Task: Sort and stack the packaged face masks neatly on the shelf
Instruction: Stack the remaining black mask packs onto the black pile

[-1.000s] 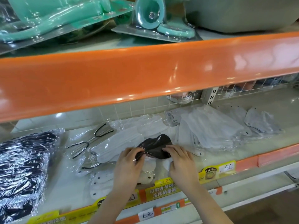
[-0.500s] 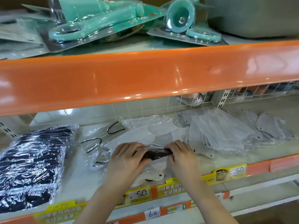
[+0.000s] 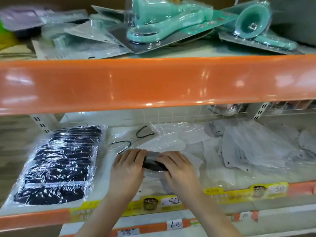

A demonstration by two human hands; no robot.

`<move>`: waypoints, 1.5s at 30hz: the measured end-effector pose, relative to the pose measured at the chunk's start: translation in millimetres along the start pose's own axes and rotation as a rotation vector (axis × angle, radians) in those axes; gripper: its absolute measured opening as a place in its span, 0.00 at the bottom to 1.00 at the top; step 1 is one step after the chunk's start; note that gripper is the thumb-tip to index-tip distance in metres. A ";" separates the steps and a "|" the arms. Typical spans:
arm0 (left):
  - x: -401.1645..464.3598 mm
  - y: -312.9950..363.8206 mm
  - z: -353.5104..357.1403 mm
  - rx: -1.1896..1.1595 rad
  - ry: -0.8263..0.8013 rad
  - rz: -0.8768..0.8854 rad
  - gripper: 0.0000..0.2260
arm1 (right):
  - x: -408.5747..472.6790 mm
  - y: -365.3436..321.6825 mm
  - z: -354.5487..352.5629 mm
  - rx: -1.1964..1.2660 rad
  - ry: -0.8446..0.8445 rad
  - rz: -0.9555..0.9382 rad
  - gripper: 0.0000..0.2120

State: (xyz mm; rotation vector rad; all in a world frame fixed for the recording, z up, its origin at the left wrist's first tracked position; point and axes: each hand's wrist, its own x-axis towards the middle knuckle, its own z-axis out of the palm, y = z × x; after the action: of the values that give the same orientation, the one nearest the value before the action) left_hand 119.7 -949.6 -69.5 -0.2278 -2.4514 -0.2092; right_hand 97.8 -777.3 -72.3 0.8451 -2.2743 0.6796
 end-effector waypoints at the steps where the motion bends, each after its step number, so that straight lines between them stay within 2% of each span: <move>1: -1.8 -6.6 -2.8 -0.002 0.008 -0.006 0.14 | 1.7 -5.6 3.7 0.006 -0.007 -0.027 0.19; 6: -19.5 -39.1 -18.4 -0.026 0.033 -0.014 0.17 | 9.3 -30.0 25.6 0.013 -0.062 -0.091 0.19; 16: -61.0 -125.7 -45.2 0.099 0.035 -0.056 0.11 | 28.8 -88.9 75.6 0.040 -0.056 -0.134 0.20; 22: -86.8 -181.7 -68.0 0.120 0.081 -0.112 0.15 | 42.6 -133.1 104.4 0.019 -0.210 -0.174 0.21; 25: -99.7 -205.6 -74.6 0.117 0.078 -0.083 0.15 | 44.2 -149.5 119.8 0.019 -0.249 -0.142 0.21; 35: -134.5 -240.5 -81.7 0.045 -0.110 -0.010 0.16 | 38.6 -174.7 157.5 -0.019 -0.450 -0.137 0.32; 40: -144.2 -244.9 -78.2 -0.013 -0.162 -0.065 0.17 | 37.9 -180.1 166.7 -0.035 -0.461 -0.169 0.30; 45: -146.9 -247.8 -80.5 -0.018 -0.303 -0.167 0.21 | 31.3 -185.6 171.1 -0.048 -0.408 -0.182 0.20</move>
State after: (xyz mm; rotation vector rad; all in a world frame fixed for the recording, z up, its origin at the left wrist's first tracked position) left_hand 227.6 -1223.4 -123.0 -0.0651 -2.7732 -0.2868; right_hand 147.8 -1021.8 -121.6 1.2416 -2.5125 0.3937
